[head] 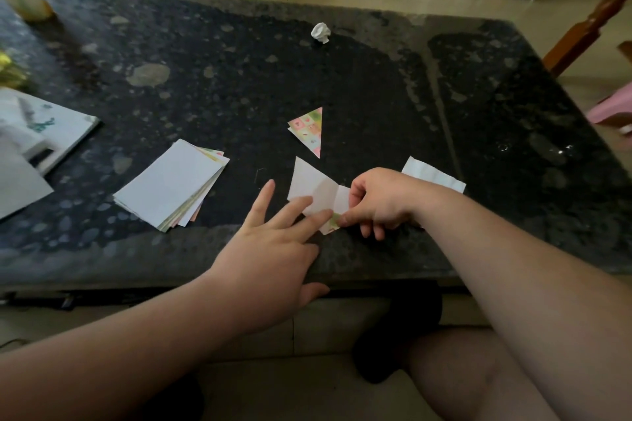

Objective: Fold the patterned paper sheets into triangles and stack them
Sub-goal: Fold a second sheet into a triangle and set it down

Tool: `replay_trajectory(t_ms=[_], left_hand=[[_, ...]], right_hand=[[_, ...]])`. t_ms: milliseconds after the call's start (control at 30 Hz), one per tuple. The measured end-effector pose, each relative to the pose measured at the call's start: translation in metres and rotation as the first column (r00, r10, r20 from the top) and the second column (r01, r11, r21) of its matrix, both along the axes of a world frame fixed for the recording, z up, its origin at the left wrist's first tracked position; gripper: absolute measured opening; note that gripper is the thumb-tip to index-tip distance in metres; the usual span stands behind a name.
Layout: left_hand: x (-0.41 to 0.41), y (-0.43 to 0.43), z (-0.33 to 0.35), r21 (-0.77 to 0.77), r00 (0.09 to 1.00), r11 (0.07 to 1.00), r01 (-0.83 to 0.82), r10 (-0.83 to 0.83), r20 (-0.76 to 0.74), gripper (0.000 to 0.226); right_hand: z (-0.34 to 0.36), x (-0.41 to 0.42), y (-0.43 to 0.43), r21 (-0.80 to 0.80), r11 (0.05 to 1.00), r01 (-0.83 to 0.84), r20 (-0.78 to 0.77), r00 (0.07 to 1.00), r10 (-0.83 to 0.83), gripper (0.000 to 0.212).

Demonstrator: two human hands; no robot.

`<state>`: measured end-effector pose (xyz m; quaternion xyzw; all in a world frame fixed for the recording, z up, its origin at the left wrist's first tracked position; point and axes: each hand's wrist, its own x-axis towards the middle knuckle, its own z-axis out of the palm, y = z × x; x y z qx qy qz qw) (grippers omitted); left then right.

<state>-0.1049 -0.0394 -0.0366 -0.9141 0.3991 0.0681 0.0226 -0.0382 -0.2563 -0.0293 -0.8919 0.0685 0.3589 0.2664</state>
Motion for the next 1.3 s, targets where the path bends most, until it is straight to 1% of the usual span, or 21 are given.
replay_trajectory(t_ms=[67,133,200,267,333,367,433,500,567,600,633,700,800,867,933,1000,1067,1100,1200,1267,1300], left_hand=[[-0.002,0.008,-0.003,-0.147,0.997,0.989,-0.016,0.027,0.073,0.046],[0.003,0.016,-0.005,-0.317,0.988,0.943,-0.106,0.135,0.072,0.034],[0.010,0.017,-0.002,-0.457,0.960,0.852,-0.256,0.279,-0.017,0.031],[0.018,0.013,0.002,-0.522,0.895,0.730,-0.441,0.402,-0.194,0.038],[0.026,0.005,0.003,-0.466,0.769,0.613,-0.638,0.475,-0.427,0.043],[0.029,0.000,0.001,-0.426,0.716,0.581,-0.694,0.491,-0.497,0.043],[0.035,-0.006,-0.005,-0.395,0.650,0.525,-0.754,0.505,-0.568,0.040],[0.042,-0.008,-0.008,-0.385,0.585,0.448,-0.807,0.523,-0.620,0.035],[0.052,-0.007,-0.009,-0.357,0.514,0.376,-0.855,0.522,-0.681,0.033],[0.057,-0.006,-0.008,-0.337,0.489,0.363,-0.869,0.519,-0.702,0.034],[0.061,-0.005,-0.007,-0.319,0.477,0.367,-0.874,0.521,-0.708,0.036],[0.068,-0.001,-0.006,-0.315,0.486,0.383,-0.868,0.533,-0.692,0.039],[0.073,0.007,-0.003,-0.326,0.512,0.404,-0.855,0.547,-0.662,0.042],[0.076,0.011,0.000,-0.328,0.545,0.447,-0.832,0.551,-0.632,0.040],[0.077,0.014,0.000,-0.322,0.575,0.493,-0.808,0.542,-0.613,0.038],[0.076,0.015,-0.002,-0.306,0.592,0.530,-0.791,0.533,-0.605,0.037],[0.075,0.017,-0.005,-0.305,0.597,0.539,-0.785,0.530,-0.602,0.036],[0.075,0.017,-0.006,-0.312,0.593,0.527,-0.791,0.530,-0.607,0.035],[0.075,0.019,-0.007,-0.357,0.590,0.481,-0.801,0.529,-0.610,0.033],[0.075,0.020,-0.007,-0.357,0.589,0.480,-0.801,0.528,-0.612,0.033],[0.074,0.019,-0.006,-0.343,0.586,0.491,-0.801,0.526,-0.617,0.033]], right_hand=[[0.000,0.001,0.000,0.000,1.000,0.001,-0.008,1.000,-0.001,0.026],[0.001,0.001,0.001,-0.010,1.000,-0.005,-0.016,1.000,0.005,0.026],[0.005,0.000,0.002,-0.054,0.998,-0.022,0.001,1.000,0.022,0.029],[0.010,0.000,0.006,-0.161,0.986,-0.040,0.066,0.997,0.051,0.039],[0.014,0.000,0.010,-0.273,0.961,-0.039,0.148,0.986,0.082,0.049],[0.015,-0.001,0.013,-0.314,0.949,-0.037,0.183,0.978,0.098,0.055],[0.016,-0.002,0.017,-0.355,0.934,-0.047,0.238,0.961,0.139,0.066],[0.016,-0.003,0.020,-0.356,0.932,-0.071,0.272,0.946,0.176,0.078],[0.017,-0.002,0.021,-0.327,0.941,-0.087,0.262,0.948,0.178,0.084],[0.017,-0.002,0.021,-0.303,0.949,-0.086,0.236,0.958,0.162,0.084],[0.017,-0.002,0.021,-0.271,0.959,-0.080,0.204,0.969,0.139,0.083],[0.013,-0.001,0.019,-0.172,0.983,-0.059,0.176,0.980,0.090,0.078],[0.012,-0.005,0.017,0.046,0.998,-0.042,0.167,0.985,0.034,0.070],[0.017,-0.009,0.017,0.134,0.983,-0.124,0.146,0.984,0.104,0.072],[0.020,-0.012,0.018,0.178,0.957,-0.228,0.138,0.969,0.206,0.081],[0.022,-0.014,0.019,0.140,0.935,-0.326,0.132,0.942,0.308,0.083],[0.023,-0.017,0.021,0.023,0.904,-0.428,0.141,0.896,0.421,0.079],[0.023,-0.017,0.022,-0.039,0.885,-0.464,0.159,0.871,0.464,0.075],[0.020,-0.017,0.027,-0.160,0.832,-0.531,0.280,0.784,0.554,0.058],[0.017,-0.015,0.029,-0.170,0.820,-0.546,0.362,0.740,0.568,0.041],[0.016,-0.015,0.030,-0.158,0.822,-0.546,0.386,0.732,0.561,0.033]])
